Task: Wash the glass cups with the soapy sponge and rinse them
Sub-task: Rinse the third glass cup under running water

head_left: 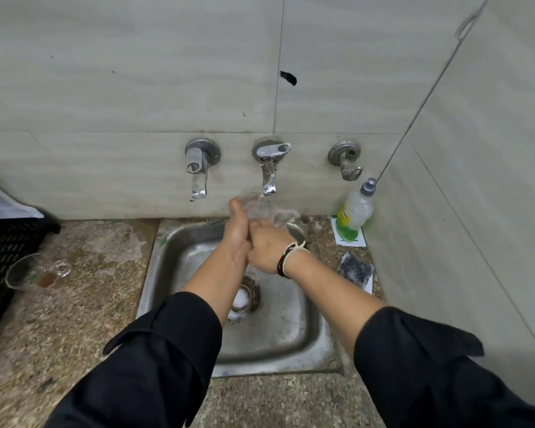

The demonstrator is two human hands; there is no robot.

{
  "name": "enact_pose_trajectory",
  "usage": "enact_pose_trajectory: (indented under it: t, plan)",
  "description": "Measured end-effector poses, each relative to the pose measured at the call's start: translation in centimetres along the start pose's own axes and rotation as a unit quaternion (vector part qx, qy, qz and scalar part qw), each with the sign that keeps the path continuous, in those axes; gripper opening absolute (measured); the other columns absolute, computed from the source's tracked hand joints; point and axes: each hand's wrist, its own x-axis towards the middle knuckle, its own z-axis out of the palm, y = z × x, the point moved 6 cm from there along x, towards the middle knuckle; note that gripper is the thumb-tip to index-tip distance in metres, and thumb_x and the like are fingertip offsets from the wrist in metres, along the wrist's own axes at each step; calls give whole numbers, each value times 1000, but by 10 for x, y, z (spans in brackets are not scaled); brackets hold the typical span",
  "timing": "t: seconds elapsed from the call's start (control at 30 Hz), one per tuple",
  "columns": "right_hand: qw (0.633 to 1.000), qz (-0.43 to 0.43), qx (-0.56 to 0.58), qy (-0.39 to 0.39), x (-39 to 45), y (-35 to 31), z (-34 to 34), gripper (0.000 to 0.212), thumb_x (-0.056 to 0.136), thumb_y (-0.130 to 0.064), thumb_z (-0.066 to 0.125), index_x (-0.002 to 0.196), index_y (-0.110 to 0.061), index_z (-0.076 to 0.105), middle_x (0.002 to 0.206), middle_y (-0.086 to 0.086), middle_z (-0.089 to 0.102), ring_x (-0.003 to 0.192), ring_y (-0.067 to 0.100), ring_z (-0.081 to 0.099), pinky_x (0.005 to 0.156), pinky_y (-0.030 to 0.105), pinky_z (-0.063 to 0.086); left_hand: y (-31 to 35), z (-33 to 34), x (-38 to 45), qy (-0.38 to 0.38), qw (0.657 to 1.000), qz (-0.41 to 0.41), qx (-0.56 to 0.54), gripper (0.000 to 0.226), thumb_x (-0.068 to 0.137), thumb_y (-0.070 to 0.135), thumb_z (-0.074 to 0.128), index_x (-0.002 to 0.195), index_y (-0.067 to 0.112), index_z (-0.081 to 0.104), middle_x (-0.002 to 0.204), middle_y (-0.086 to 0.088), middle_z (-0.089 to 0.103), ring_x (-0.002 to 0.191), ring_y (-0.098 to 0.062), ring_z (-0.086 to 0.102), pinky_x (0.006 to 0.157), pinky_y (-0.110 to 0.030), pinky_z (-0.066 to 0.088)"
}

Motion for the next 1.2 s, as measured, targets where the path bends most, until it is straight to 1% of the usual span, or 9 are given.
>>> enact_pose_trajectory:
  t: [0.07,0.2,0.33,0.5,0.7,0.8,0.9,1.13,1.2]
  plan:
    - [1000,-14,4,-3,1,-2,-3,48,91,-22,53,137,-6,50,136,16,55,119,33,57,93,36,48,-4,2,2,-14,1000,-19,-17,60,104,60,31,114,9,62,119,-28,65,85,-29,70,71,-33,58]
    - [1000,-13,-7,-1,0,0,1,46,93,-20,51,137,-6,52,136,15,56,119,31,58,91,33,46,-10,2,-5,0,1000,-14,-5,57,108,52,26,91,11,61,84,-14,62,81,-28,64,53,-20,52]
    - [998,-24,-54,-4,2,1,1,38,87,-16,56,124,-8,60,124,15,64,111,32,64,82,33,49,-15,-1,-18,-23,996,-29,-81,61,103,59,34,121,8,64,135,-22,60,109,-33,67,91,-39,57]
    - [983,-95,-150,56,5,-1,-21,40,91,-15,54,130,-9,55,131,14,59,118,33,59,90,37,48,-6,0,-15,-94,992,-36,-79,60,95,65,36,125,21,65,135,-14,65,126,-32,61,113,-50,42]
    - [946,-167,-278,28,1,8,-36,28,97,-22,57,122,-10,64,130,6,59,117,33,54,91,39,49,13,-11,-20,-196,974,-114,-15,87,90,82,37,137,13,63,136,-22,63,123,-49,58,94,-71,47]
    - [944,-119,-305,49,-3,2,-39,33,101,-25,50,131,-16,60,139,1,57,128,28,50,92,38,48,14,-2,-20,-136,986,-79,-63,61,100,57,47,128,5,65,128,-17,69,112,-38,67,84,-57,57]
    - [961,-22,-271,59,-10,-11,-31,39,99,-17,41,136,-17,56,141,4,56,126,28,56,96,41,47,12,2,-14,-54,987,-37,-145,39,102,34,46,80,10,68,74,-7,69,67,-23,67,67,-34,57]
    - [992,7,-122,8,-10,1,-4,63,94,-17,47,154,-13,27,162,8,24,144,34,34,112,42,36,10,3,-14,12,995,3,-97,30,97,31,43,87,9,61,72,-12,67,69,-29,64,87,-50,57]
    - [995,-17,-91,-26,-14,-3,1,66,94,-18,45,156,-11,23,163,13,22,146,37,31,115,42,34,9,-1,-12,27,994,-6,-105,37,100,29,40,75,10,59,65,-11,64,62,-27,63,76,-45,60]
